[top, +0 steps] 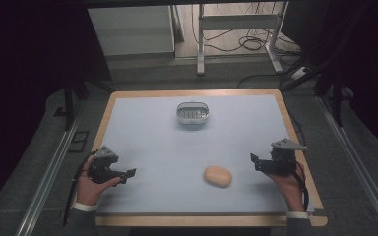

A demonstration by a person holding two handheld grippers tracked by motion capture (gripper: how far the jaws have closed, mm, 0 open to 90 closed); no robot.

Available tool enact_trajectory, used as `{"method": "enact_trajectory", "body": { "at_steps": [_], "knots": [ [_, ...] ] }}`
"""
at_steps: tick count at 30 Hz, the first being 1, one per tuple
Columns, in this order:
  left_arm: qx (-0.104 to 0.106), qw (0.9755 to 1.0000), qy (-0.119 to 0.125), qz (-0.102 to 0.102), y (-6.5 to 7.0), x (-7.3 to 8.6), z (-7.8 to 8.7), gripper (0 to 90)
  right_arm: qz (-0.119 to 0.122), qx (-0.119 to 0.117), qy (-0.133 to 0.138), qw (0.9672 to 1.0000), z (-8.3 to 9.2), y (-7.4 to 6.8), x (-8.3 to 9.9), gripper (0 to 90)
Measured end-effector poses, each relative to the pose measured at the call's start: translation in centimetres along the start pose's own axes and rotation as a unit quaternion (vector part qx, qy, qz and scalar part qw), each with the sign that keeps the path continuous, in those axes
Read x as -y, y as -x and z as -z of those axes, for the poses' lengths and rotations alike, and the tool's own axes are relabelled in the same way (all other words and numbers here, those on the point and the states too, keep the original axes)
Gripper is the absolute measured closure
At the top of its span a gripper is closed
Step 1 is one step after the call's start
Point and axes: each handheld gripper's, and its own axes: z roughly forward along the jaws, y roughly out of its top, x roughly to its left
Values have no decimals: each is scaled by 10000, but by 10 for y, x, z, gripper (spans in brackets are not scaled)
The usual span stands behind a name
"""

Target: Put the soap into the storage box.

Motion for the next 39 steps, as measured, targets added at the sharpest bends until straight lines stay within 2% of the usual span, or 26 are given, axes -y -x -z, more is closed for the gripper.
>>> {"method": "enact_trajectory", "body": {
  "at_steps": [3,7,14,18,24,30,39],
  "knots": [
    [3,10000,-4,-48,2,-2,0,82,-55,-14,-45,10000,1,0,3,69],
    [1,10000,12,-82,2,-3,1,82,-151,63,181,9997,9,2,2,73],
    [44,9999,21,-116,5,0,3,82,35,45,56,10000,10,-2,-1,103],
    [55,9999,75,-134,7,-1,6,82,-99,33,119,9999,16,0,-1,112],
    [29,9998,39,-171,8,-4,4,82,-12,9,73,10000,22,1,1,132],
    [14,9998,11,-197,9,-5,2,80,-76,-57,57,9999,25,5,3,143],
    [24,9997,-58,-217,11,-5,-2,77,-31,-83,78,9999,28,1,-1,143]
  ]
}}
